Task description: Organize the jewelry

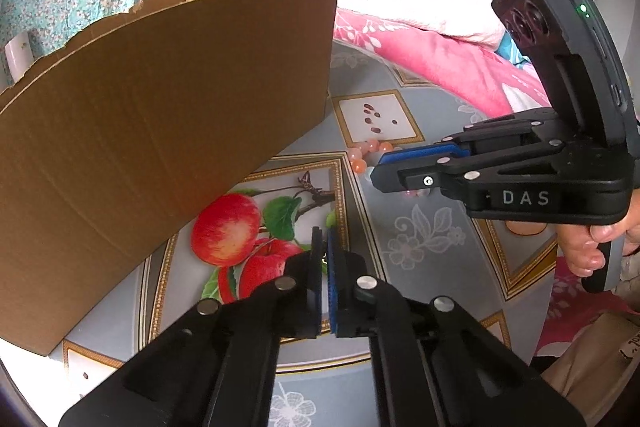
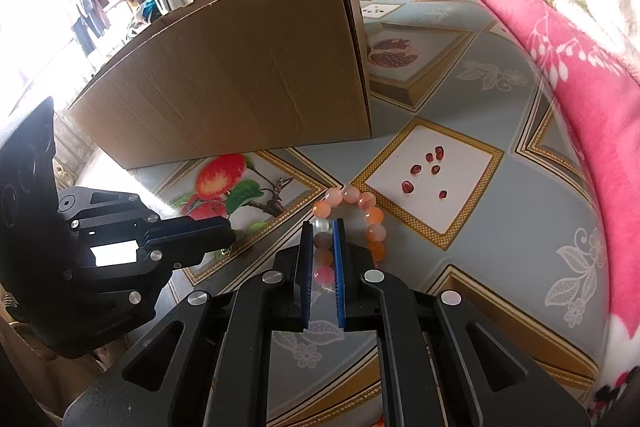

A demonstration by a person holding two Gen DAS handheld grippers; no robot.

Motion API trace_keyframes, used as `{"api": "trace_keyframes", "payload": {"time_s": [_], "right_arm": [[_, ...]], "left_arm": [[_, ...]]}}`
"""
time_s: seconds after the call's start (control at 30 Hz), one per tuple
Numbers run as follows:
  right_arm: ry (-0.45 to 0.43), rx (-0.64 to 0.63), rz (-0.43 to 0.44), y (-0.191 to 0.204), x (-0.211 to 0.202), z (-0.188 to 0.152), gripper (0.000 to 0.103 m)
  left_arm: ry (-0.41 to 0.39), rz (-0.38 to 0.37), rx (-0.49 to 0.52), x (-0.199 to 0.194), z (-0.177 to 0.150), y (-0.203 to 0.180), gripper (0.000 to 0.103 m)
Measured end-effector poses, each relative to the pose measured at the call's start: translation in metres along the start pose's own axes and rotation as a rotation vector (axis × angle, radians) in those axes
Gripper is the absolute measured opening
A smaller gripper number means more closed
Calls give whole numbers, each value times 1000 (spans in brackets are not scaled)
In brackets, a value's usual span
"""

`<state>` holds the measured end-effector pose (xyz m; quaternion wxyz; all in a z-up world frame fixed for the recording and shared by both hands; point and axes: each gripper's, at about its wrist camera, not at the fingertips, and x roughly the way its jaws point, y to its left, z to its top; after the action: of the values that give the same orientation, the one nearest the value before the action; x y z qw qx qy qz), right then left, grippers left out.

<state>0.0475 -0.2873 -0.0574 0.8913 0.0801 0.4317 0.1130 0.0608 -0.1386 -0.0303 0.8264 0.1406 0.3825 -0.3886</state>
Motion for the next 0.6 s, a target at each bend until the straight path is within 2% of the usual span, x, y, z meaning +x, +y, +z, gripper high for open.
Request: {"api": "trace_keyframes", "payload": {"time_s": [0.1,0.3,0.43,0.6], "right_arm": [[-3,6,0,0,-1,-1,7],[-23,27,9,-1,-9,-1,7],[-74,50,31,-4,-27,2,7],[-146,109,101,-14,-54,8,7]], "left_arm": [[-8,-4,-21,-2,0,3,1],[-72,-16,-88,-26,4,17,0],[-110,-7,-108,-48,7,21,0],[-183,3,-101,-84,16,22,1]]}}
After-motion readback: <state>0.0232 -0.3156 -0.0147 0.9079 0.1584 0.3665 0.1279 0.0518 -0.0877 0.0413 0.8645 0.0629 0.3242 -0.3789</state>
